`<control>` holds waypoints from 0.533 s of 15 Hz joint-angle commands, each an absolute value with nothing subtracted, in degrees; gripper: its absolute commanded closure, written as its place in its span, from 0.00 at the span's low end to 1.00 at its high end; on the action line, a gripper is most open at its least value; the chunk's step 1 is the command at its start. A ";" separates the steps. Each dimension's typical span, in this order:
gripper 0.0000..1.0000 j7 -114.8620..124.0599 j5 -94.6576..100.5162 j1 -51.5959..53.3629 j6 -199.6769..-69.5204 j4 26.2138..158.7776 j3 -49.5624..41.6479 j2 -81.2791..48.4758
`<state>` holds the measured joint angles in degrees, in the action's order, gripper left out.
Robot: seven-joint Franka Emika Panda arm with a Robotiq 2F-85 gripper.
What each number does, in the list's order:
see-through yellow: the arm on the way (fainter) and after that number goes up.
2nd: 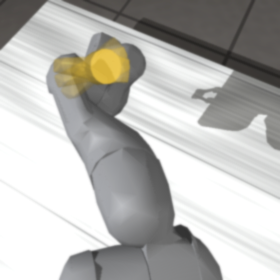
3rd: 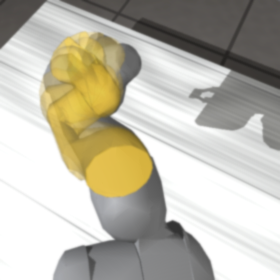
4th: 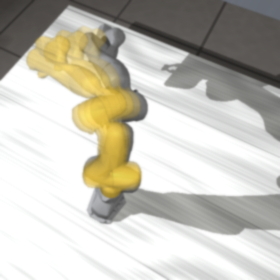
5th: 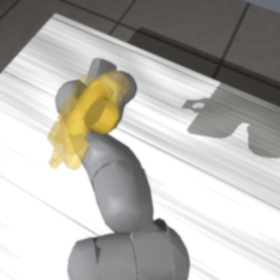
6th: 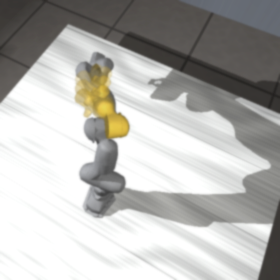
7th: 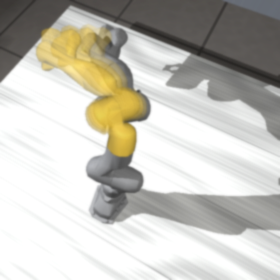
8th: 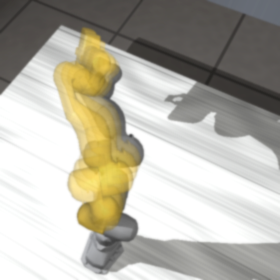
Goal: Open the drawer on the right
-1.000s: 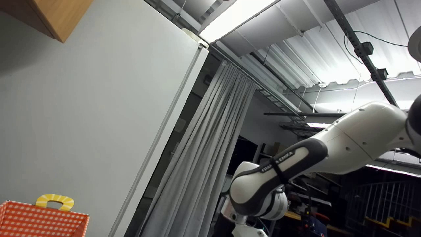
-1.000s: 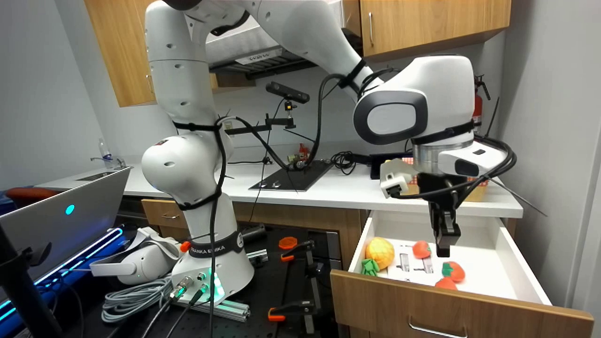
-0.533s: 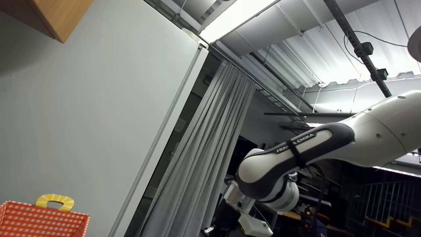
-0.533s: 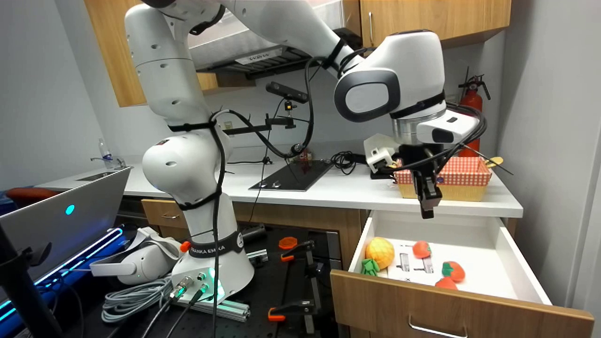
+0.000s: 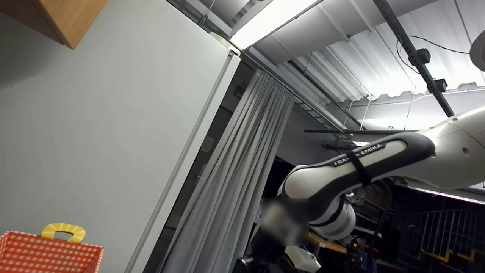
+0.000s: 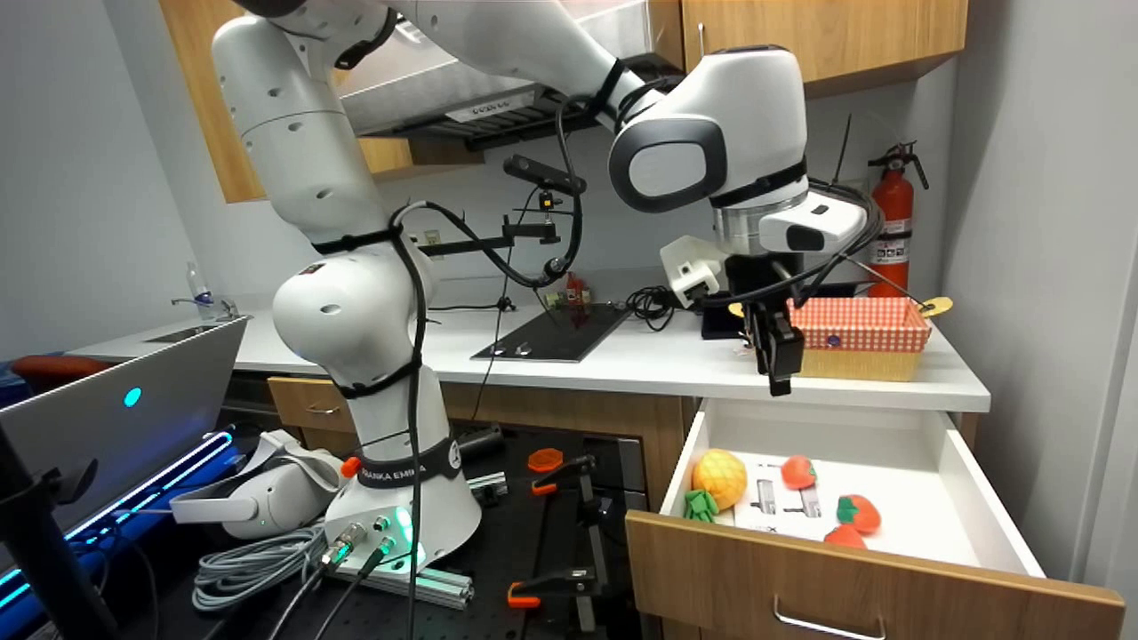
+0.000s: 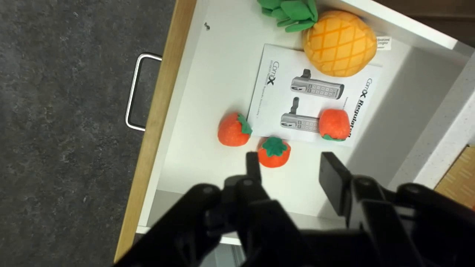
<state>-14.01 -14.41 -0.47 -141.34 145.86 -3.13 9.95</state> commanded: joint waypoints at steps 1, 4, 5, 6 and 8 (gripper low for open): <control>0.19 -17.51 -17.49 1.00 -139.48 147.53 -4.09 13.65; 0.00 -18.29 -18.30 1.45 -138.85 147.49 -4.31 14.36; 0.00 -18.40 -18.54 1.62 -138.70 147.48 -4.36 14.53; 0.00 -18.52 -18.66 1.75 -138.57 147.49 -4.43 14.74; 0.00 -18.65 -18.76 1.95 -138.53 147.47 -4.47 14.95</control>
